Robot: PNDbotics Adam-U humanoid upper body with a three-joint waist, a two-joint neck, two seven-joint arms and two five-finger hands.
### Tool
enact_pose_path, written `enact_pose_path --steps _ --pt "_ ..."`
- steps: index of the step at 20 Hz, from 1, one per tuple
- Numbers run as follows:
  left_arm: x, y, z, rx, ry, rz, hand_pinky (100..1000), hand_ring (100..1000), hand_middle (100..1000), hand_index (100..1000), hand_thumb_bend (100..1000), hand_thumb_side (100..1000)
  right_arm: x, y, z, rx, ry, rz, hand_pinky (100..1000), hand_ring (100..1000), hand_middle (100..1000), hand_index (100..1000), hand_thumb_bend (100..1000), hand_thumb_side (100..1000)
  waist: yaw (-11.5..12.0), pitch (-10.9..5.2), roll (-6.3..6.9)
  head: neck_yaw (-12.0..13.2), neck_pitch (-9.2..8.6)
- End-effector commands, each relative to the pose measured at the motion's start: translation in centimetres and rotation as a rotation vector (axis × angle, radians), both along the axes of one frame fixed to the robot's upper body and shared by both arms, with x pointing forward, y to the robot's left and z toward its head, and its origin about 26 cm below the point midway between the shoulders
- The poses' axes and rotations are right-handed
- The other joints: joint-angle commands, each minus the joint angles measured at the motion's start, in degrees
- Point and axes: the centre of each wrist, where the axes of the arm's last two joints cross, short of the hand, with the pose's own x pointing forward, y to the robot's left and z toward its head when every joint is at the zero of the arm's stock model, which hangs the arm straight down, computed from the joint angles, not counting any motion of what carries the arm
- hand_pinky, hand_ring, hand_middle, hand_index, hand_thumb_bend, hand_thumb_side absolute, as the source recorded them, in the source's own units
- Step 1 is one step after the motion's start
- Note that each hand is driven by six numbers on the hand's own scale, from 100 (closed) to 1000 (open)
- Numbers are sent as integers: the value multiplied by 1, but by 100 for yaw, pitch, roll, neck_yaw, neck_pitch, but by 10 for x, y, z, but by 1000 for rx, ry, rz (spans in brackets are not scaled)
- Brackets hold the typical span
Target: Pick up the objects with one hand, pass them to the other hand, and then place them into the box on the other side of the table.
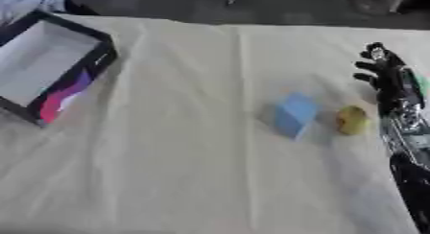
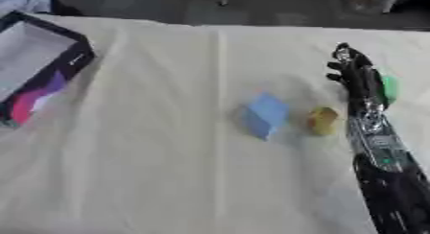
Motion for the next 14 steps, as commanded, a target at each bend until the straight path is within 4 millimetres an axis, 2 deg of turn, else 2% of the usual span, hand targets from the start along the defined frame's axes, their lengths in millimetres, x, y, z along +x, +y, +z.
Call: enact_pose_path --steps 1,5,7,11,14 --pt "0 4 11 22 -30 5 966 770 758 710 120 734 3 -1 11 -18 -31 4 706 747 736 797 100 704 7 -72 -52 12 -11" --pt "-1 2 11 22 -30 2 967 771 758 710 119 736 4 -1 13 -24 -33 1 706 752 742 799 100 702 5 -71 -52 -13 -11" --pt "-1 2 11 24 -29 1 967 772 759 710 118 735 7 -3 21 -46 -44 -10 709 762 751 805 100 698 8 -77 -50 -55 -11" --pt "-2 4 10 29 -24 2 967 772 759 710 116 735 24 -8 56 -162 -60 -35 722 783 774 825 100 688 11 -104 -47 -159 -11" --pt "-2 5 10 34 -20 1 966 773 759 710 114 734 45 -12 90 -280 -16 -58 730 793 788 831 100 705 6 -129 -46 -250 -11"
